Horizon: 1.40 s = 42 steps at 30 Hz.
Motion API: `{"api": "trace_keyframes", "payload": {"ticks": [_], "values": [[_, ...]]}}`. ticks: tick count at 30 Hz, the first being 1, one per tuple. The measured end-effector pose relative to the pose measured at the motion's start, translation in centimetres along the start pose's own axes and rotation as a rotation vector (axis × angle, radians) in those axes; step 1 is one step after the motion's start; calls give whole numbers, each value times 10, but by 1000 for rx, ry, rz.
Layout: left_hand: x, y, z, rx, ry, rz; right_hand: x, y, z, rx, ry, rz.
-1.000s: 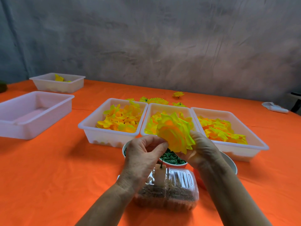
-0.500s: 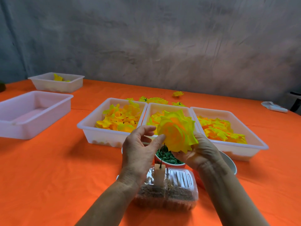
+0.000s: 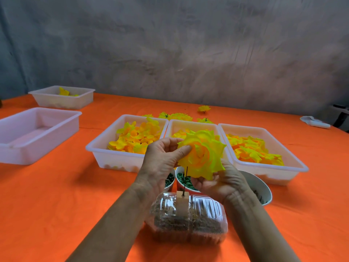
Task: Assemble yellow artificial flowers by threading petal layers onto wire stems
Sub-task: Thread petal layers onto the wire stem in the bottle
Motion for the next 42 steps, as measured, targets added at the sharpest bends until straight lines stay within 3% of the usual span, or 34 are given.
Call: {"api": "trace_keyframes", "payload": {"ticks": [8,22,30,35,38,42], "values": [[-2,-12,2,-42,21,-58,-4,-4,13,-104,131,65],[6,-23,2,-126,-32,38,8,9,30,-401,579,106],[6,-22,21,-296,81,-15,-9,-8,34,-413,441,51],[9,-19,32,-393,239,-9,-14,-9,35,-466,496,40],[5,-23,35,-373,237,-37,-18,-11,36,-519,546,-8],[4,-25,41,-342,317,-120,-16,-13,39,-559,439,43]]}}
Point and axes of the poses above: each hand's wrist, its own y-axis away from the middle knuckle, its own x-axis out of the palm, z = x × y, the point moved 10 cm from there along -y, towards the middle knuckle, and after that the axes turned 14 degrees about x, right-handed, at the moved point
